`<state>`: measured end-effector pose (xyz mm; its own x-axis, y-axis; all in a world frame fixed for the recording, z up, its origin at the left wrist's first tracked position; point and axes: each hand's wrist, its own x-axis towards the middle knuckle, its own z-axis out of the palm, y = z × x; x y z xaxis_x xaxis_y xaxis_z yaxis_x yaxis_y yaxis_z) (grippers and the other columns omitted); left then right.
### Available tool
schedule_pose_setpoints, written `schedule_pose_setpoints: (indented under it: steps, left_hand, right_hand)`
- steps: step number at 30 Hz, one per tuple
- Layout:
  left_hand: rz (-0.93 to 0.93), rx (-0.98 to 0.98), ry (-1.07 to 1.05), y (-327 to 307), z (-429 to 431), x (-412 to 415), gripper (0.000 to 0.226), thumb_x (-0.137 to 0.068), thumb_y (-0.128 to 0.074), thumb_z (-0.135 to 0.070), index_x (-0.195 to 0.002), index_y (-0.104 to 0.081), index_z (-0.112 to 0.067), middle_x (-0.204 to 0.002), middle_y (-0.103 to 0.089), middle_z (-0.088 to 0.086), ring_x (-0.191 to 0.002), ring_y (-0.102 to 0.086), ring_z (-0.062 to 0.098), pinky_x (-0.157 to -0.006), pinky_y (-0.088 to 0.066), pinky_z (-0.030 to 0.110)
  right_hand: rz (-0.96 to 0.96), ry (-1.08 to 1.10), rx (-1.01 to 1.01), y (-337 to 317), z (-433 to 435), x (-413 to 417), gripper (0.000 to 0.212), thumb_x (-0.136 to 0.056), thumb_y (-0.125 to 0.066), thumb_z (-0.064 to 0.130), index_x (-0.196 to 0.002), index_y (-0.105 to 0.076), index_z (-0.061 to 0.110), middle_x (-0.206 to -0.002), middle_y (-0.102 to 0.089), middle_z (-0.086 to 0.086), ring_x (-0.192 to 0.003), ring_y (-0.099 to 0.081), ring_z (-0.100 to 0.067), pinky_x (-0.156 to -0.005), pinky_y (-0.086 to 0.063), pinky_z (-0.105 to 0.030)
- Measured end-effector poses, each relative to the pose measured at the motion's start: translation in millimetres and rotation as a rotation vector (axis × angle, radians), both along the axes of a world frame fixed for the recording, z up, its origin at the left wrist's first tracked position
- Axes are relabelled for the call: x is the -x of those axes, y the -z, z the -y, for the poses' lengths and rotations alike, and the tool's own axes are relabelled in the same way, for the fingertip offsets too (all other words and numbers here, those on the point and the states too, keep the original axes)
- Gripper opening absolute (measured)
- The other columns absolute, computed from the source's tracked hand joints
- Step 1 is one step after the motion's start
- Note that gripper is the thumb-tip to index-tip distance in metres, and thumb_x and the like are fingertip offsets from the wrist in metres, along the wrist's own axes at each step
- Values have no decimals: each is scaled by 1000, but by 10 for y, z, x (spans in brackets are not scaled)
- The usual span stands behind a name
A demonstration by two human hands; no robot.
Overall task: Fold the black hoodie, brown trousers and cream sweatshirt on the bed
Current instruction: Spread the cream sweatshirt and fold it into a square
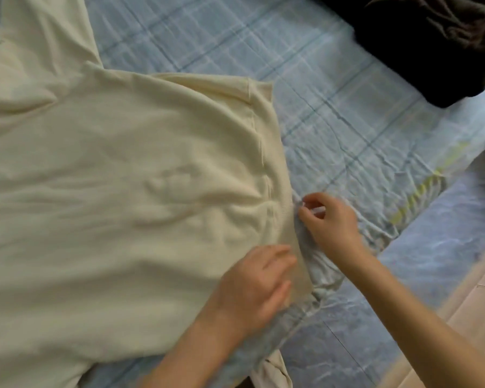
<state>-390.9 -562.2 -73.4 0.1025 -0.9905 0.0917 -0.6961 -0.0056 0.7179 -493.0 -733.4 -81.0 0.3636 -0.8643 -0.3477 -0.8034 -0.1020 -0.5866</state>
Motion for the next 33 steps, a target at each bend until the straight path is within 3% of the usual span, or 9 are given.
schedule_pose_setpoints:
  steps: [3,9,12,17,22,24,28,30,33]
  left_hand:
    - [96,81,-305,-53,641,-476,30,-87,-63,-13,-116,-67,-9,-111,-60,13,-98,-59,30,-90,-45,35]
    - [377,-464,-506,119,1878,-748,80,-74,-67,-65,-140,-37,-33,-139,-30,13,-119,-37,35,-91,-44,43]
    - [389,-528,-531,235,2038,-824,77,-75,-75,-51,-138,-34,-36,-138,-27,15,-115,-38,38,-84,-45,40]
    - [-44,-241,-471,296,1690,-1323,64,-76,-65,-7,-135,-54,-29,-120,-54,7,-102,-59,23,-89,-43,20]
    - [-463,-193,-491,322,1490,-1533,66,-73,-64,9,-132,-61,-22,-113,-65,-9,-104,-64,10,-86,-48,14]
    - [-380,-187,-529,356,1548,-1488,65,-74,-76,-6,-134,-59,-22,-122,-62,-4,-111,-61,12,-88,-42,9]
    - [128,-341,-522,408,1807,-1182,91,-62,-86,-50,-138,-44,-21,-130,-44,12,-115,-50,28,-96,-40,30]
    - [226,-345,-497,377,1864,-1133,84,-66,-83,-35,-136,-41,-15,-127,-42,17,-111,-51,34,-95,-39,33]
    - [50,-296,-474,340,1756,-1300,72,-72,-72,-14,-139,-45,-17,-130,-48,16,-110,-56,34,-92,-38,25]
  right_hand:
    - [62,93,-152,14,-269,17,16,-93,-67,30,-100,-67,16,-87,-68,3,-81,-66,-18,-71,-52,-33]
    - [-221,40,-231,27,-632,-108,60,-82,-67,60,-118,-44,18,-117,-51,-6,-108,-59,-30,-75,-36,-32]
    - [-149,22,-294,77,-686,-71,53,-77,-74,54,-101,-38,23,-103,-57,0,-96,-60,-24,-64,-33,-29]
    - [193,144,-438,85,-638,113,43,-72,-88,25,-97,-52,25,-77,-73,2,-67,-64,-14,-59,-48,-25]
    - [455,28,-508,76,-701,217,83,-86,-76,4,-141,-37,53,-89,-76,-9,-81,-70,-30,-76,-56,-32]
    - [464,-38,-471,89,-679,224,81,-89,-73,2,-139,-41,57,-100,-77,1,-89,-72,-18,-83,-54,-20]
    - [458,-42,-488,157,-663,218,66,-89,-69,-5,-139,-52,35,-134,-65,8,-126,-60,-11,-111,-44,-47]
    - [469,-23,-473,156,-675,211,64,-89,-71,-2,-138,-55,35,-132,-66,9,-124,-61,-12,-109,-46,-51]
    - [516,14,-505,88,-710,209,61,-89,-71,6,-135,-57,43,-126,-71,1,-115,-68,-19,-99,-54,-47]
